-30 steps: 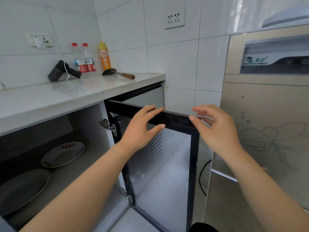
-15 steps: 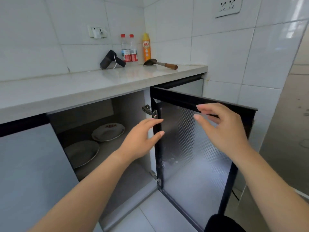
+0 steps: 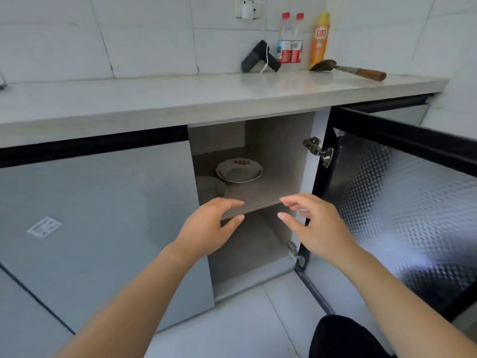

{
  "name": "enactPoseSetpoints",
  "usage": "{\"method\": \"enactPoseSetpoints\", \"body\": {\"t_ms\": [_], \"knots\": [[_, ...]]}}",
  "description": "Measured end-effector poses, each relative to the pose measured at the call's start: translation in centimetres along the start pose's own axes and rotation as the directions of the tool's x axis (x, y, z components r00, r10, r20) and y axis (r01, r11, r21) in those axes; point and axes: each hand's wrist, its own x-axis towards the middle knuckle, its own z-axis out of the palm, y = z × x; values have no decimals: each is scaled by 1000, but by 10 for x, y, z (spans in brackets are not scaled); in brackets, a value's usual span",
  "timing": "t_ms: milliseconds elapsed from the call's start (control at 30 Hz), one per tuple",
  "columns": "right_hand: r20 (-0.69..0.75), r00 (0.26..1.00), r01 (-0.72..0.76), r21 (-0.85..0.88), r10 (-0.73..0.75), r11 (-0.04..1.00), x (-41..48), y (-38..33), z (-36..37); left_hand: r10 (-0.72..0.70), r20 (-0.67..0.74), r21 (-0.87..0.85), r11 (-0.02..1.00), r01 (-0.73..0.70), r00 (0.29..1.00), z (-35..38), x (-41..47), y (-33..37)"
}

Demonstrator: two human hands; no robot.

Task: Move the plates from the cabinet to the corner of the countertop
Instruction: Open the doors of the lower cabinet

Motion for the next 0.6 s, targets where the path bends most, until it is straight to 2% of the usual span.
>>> {"method": "enactPoseSetpoints", "body": {"t_ms": [167,400,600], "knots": [[61,998,-7,27,5,1000,12,10,23,-39,13,18,999,39,999,8,0,-16],[107,994,-30,88,21,996,49,61,38,-133,33,52,990,131,991,43,45,-24],[191,981,-8,191,-29,982,90,99,60,-206,23,150,968,200,978,57,76,-24]]}}
